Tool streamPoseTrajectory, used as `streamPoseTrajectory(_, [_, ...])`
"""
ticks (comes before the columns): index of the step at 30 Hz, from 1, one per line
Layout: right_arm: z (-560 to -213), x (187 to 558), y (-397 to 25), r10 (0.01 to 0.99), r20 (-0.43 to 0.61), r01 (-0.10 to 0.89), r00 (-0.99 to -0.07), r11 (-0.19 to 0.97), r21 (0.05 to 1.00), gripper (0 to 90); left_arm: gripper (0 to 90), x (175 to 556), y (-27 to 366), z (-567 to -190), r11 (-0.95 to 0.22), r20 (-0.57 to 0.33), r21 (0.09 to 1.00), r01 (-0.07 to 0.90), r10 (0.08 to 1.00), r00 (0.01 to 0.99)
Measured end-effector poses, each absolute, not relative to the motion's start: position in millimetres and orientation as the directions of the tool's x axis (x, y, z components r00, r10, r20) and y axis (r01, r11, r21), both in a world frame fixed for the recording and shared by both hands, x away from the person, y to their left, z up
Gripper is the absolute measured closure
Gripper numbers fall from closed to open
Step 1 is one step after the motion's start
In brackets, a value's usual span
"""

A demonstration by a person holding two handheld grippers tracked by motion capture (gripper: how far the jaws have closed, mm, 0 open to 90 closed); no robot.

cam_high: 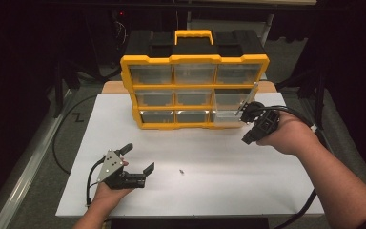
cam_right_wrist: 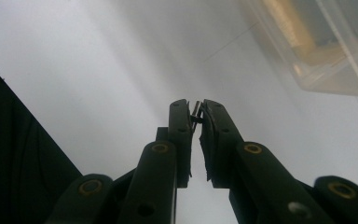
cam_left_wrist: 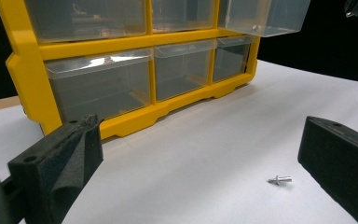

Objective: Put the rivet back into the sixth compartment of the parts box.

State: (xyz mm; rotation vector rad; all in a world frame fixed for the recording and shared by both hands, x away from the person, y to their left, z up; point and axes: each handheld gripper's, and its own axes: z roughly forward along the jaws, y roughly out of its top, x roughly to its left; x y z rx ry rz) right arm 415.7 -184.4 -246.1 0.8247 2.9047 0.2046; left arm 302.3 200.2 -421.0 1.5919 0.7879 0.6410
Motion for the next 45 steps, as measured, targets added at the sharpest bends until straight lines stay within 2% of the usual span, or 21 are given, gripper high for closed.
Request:
streamPoseTrajectory(23, [-199.8, 427.8, -173.6, 0.533, -0.109, 0.511, -0.839, 0.841, 0.178, 84.8, 0.7, 301.7, 201.2, -420.5, -0.079, -0.024, 0.987, 0.139, 0.784, 0.620])
streamPoseTrajectory(45, [-189.8, 454.0, -154.7, 0.532, -0.122, 0.508, -0.838, 0.842, 0.182, 84.8, 0.7, 301.8, 202.8, -420.5, -0.075, -0.029, 0.987, 0.140, 0.784, 0.620])
